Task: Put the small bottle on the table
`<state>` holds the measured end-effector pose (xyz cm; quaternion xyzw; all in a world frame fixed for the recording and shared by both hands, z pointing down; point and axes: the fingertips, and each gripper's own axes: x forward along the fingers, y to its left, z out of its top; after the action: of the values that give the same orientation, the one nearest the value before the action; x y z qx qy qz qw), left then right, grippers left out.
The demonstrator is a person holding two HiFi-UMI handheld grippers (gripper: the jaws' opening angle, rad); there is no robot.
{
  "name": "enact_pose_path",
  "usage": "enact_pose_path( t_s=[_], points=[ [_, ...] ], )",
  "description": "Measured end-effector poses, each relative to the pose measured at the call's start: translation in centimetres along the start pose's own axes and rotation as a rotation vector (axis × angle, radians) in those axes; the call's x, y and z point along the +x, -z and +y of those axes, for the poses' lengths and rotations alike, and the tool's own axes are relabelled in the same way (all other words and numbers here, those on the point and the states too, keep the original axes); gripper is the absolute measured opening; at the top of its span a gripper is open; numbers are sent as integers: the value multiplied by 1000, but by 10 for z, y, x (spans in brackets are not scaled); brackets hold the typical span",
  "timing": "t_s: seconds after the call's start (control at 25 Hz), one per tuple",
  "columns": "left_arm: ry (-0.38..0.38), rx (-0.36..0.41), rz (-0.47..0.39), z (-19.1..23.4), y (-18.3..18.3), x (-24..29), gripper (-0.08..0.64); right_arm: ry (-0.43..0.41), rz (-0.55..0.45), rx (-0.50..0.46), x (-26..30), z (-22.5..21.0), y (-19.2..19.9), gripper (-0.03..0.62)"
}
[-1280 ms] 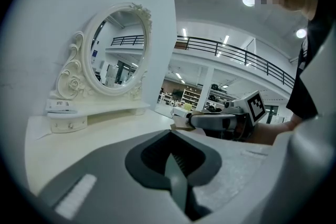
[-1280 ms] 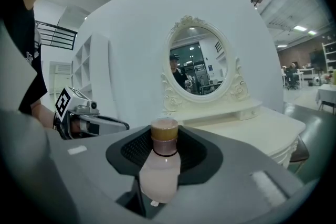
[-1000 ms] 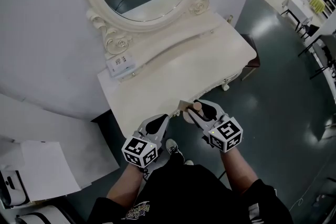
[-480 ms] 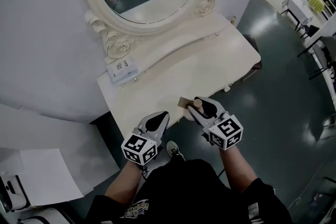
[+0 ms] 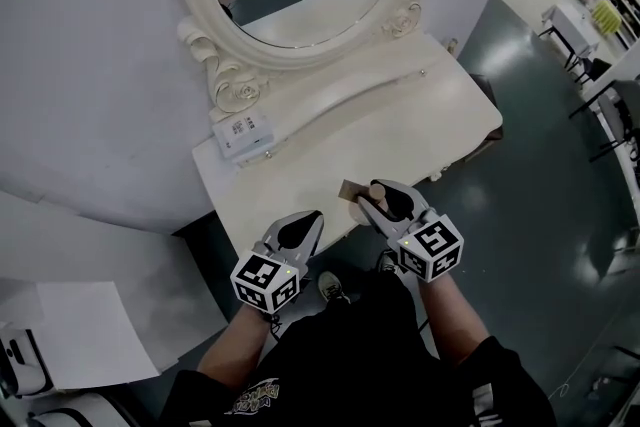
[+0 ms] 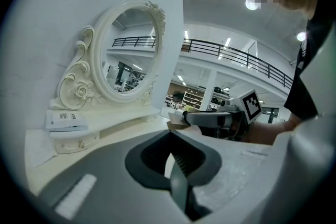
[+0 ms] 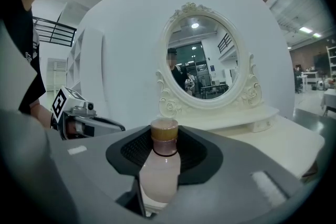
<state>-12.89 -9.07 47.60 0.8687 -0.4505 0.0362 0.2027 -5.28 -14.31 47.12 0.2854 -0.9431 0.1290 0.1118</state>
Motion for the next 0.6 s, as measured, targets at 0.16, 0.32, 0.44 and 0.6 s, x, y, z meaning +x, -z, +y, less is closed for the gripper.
enact_pose_path(
  t_s=[0.16,0.32,0.44,0.6],
  points=[
    [-20,-2,-5,5,-1,-3,0,-24,9,-5,10,0,-2,166],
    [-58,-10,-25,13,-7,-4,0,-59,14,-15,23,-3,-6,166],
    [-85,-17,-36,19,-11,0,0,-90,16,-29,33,-8,-13,166],
    [-125,-28,-43,27,-15,9,0,-131,25,-41,44,-18,-19,166]
  ],
)
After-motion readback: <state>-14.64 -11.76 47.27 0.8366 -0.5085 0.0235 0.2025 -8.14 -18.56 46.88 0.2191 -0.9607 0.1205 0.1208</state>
